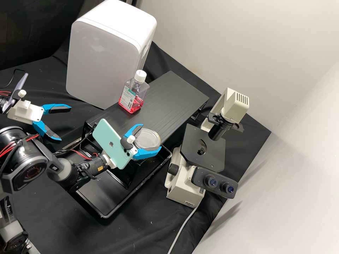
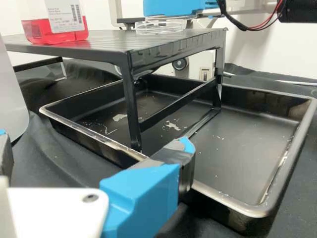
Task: Place the lid on the petri dish
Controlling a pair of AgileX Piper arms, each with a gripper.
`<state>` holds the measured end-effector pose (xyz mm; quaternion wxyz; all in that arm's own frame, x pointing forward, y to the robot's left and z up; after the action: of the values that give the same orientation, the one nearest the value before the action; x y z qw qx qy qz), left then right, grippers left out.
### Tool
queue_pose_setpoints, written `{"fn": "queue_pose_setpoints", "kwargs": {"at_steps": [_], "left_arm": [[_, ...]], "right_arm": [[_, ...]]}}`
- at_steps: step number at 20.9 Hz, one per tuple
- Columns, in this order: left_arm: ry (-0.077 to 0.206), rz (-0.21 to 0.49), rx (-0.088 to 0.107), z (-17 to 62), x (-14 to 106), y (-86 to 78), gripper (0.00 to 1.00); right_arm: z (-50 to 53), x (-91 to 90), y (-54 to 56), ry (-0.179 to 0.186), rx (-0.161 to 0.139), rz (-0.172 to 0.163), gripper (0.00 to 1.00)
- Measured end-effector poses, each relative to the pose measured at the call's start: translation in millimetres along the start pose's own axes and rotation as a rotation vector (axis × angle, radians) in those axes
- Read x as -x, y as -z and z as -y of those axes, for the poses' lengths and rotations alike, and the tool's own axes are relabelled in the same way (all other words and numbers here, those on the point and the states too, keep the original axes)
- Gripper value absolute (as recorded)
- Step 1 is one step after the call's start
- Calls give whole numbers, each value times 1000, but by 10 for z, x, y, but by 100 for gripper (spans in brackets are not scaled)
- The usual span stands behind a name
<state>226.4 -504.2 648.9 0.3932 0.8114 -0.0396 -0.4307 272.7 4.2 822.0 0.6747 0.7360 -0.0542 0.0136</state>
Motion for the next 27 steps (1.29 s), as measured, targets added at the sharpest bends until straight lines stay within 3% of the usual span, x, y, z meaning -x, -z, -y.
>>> {"fn": "queue_pose_setpoints", "kwargs": {"at_steps": [4,6,10,11,27], "left_arm": [[0,0,0,0,0,0,100],[0,0,0,0,0,0,100],[0,0,0,0,0,0,100],[0,0,0,0,0,0,100],[0,0,0,0,0,0,100]], "right_arm": [[17,-13,2,13,-47,-7,0],[57,-25,-21,37,-73,-4,0],[92,-31,-36,61,-73,-5,0],[92,-31,-36,61,-73,-5,100],[113,-42,-44,81,-47,4,100]]}}
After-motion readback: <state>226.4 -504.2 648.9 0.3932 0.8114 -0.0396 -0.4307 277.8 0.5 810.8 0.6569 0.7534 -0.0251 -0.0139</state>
